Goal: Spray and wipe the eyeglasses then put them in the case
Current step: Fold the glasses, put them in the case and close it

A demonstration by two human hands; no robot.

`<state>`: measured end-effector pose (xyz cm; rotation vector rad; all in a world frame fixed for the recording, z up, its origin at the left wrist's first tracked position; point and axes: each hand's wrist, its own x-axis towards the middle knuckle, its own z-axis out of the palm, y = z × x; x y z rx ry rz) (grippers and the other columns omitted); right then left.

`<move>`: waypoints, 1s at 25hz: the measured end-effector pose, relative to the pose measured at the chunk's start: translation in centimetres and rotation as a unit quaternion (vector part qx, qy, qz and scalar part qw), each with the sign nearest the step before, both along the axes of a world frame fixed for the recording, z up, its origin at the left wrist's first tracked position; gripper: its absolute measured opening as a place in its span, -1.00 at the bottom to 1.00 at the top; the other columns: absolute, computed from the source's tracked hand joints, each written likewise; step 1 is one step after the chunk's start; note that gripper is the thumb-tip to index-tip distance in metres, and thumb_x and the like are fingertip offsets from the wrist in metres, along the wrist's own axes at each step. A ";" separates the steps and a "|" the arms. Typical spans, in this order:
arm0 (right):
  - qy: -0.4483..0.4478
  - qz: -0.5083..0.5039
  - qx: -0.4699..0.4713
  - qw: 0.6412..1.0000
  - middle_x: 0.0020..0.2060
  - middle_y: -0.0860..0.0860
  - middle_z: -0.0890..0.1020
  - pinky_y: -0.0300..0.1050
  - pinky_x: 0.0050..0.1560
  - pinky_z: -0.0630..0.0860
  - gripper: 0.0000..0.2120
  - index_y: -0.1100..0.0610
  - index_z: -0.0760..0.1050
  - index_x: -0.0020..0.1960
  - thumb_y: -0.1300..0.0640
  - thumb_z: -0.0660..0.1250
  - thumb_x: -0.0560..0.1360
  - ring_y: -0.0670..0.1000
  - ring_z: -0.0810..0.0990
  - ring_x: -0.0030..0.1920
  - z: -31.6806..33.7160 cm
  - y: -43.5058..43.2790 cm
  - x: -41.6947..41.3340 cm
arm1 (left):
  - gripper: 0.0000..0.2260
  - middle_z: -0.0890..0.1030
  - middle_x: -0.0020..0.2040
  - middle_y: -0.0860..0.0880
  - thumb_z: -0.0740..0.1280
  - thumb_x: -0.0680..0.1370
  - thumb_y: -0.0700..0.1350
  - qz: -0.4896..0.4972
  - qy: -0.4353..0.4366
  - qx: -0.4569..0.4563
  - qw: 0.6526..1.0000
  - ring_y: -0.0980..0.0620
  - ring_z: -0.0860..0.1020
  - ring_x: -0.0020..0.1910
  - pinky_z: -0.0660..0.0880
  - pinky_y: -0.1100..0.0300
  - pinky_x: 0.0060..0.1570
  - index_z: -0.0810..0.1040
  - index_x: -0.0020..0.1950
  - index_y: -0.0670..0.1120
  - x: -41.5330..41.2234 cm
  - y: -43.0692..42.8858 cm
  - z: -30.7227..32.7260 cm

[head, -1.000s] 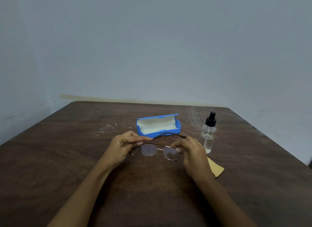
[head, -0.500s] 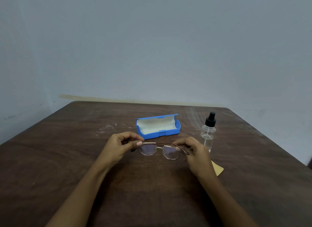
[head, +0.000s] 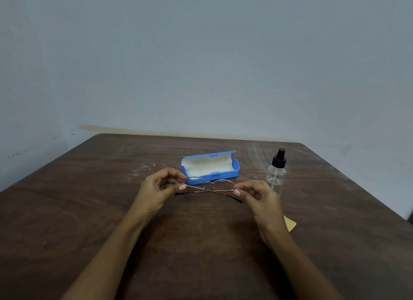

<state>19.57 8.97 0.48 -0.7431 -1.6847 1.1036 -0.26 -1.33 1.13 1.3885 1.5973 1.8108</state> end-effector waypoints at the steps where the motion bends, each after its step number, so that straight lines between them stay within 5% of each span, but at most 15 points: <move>1: 0.005 -0.005 -0.005 1.000 -0.17 -0.03 0.55 -0.20 -0.07 0.48 -0.74 -0.06 0.57 -0.29 0.30 0.43 0.36 -0.12 0.50 -0.19 -0.1 0.0 -0.1 | -0.76 0.64 -0.36 0.15 0.37 0.35 -0.44 0.004 0.008 0.007 1.000 0.26 0.55 -0.32 0.46 0.48 -0.26 0.56 -0.24 -0.09 0.0 0.1 0.0; 7: 0.083 0.009 -0.070 0.994 -0.09 0.17 0.60 0.01 0.06 0.55 -0.78 0.06 0.55 -0.24 0.38 0.38 0.37 0.09 0.61 -0.09 -0.4 0.1 -0.3 | -0.73 0.56 -0.21 -0.01 0.36 0.35 -0.45 0.016 0.028 0.020 0.999 0.30 0.52 -0.28 0.45 0.49 -0.20 0.53 -0.15 -0.09 0.6 0.5 -0.4; 11: 0.094 0.013 -0.085 0.992 -0.21 0.04 0.59 0.01 0.02 0.56 -0.76 0.09 0.50 -0.19 0.42 0.37 0.37 0.07 0.59 -0.13 -0.6 0.2 -0.3 | -0.64 0.49 -0.17 -0.03 0.37 0.33 -0.47 0.025 0.003 0.019 1.000 0.29 0.50 -0.34 0.44 0.49 -0.26 0.48 -0.10 -0.04 0.3 0.7 -0.7; 17: 0.071 0.018 -0.073 0.995 -0.24 0.00 0.53 -0.24 -0.20 0.62 -0.71 0.07 0.47 -0.20 0.46 0.33 0.38 -0.06 0.53 -0.21 -0.6 0.0 -0.5 | -0.62 0.47 -0.15 -0.03 0.41 0.31 -0.44 0.023 -0.015 -0.036 0.999 0.29 0.52 -0.38 0.46 0.49 -0.28 0.46 -0.10 -0.01 -0.4 0.8 -1.1; 25: 0.010 0.009 -0.036 0.999 -0.28 -0.02 0.51 -0.22 -0.17 0.60 -0.71 0.04 0.45 -0.23 0.44 0.33 0.40 -0.09 0.53 -0.25 -0.4 -0.3 -0.5 | -0.61 0.47 -0.16 -0.01 0.45 0.29 -0.40 0.037 -0.020 -0.071 0.997 0.28 0.50 -0.41 0.48 0.46 -0.24 0.45 -0.08 0.00 -0.9 0.6 -1.3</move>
